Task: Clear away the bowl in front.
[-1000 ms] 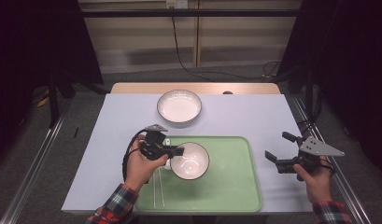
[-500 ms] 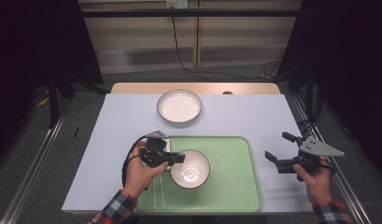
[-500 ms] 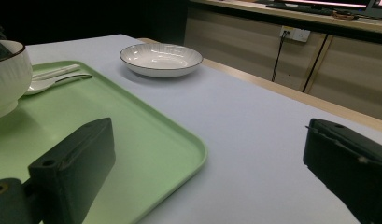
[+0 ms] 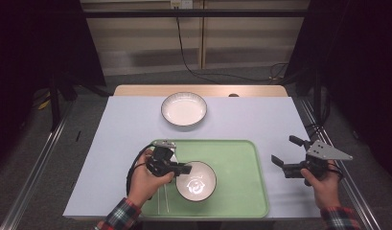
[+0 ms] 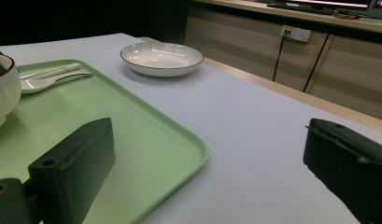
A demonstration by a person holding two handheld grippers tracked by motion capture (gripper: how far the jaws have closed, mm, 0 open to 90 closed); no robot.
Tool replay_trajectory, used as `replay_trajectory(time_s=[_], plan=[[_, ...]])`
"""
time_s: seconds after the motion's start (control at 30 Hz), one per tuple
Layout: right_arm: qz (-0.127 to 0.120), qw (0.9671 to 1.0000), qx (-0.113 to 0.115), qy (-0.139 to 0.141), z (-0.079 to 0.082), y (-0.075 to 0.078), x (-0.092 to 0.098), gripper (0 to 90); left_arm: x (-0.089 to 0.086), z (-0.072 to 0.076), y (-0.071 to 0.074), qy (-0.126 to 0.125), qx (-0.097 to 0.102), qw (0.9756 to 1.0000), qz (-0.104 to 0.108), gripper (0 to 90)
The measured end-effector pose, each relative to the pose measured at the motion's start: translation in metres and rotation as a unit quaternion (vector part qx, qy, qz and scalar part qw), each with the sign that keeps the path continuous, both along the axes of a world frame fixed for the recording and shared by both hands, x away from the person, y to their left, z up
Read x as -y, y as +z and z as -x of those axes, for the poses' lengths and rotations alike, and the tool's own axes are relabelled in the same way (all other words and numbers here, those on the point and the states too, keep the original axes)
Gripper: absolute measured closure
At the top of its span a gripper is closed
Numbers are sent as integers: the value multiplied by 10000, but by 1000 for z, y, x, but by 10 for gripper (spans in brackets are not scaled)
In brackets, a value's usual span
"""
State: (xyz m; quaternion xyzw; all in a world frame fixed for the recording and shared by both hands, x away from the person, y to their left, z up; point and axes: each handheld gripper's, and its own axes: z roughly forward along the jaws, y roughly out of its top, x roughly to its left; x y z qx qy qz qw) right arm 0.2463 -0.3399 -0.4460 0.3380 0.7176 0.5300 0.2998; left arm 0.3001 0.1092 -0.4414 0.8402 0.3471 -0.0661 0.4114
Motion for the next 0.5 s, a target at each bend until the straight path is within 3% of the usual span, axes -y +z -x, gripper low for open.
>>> replay_trajectory(time_s=[0.33,0.5], plan=[[16,10000,20,-10,0,0,0,16,-2,5,-5,-94,-48,9999,-82,794],[6,10000,12,-10,0,0,0,17,-4,4,-7,-80,-154,9998,3,791]])
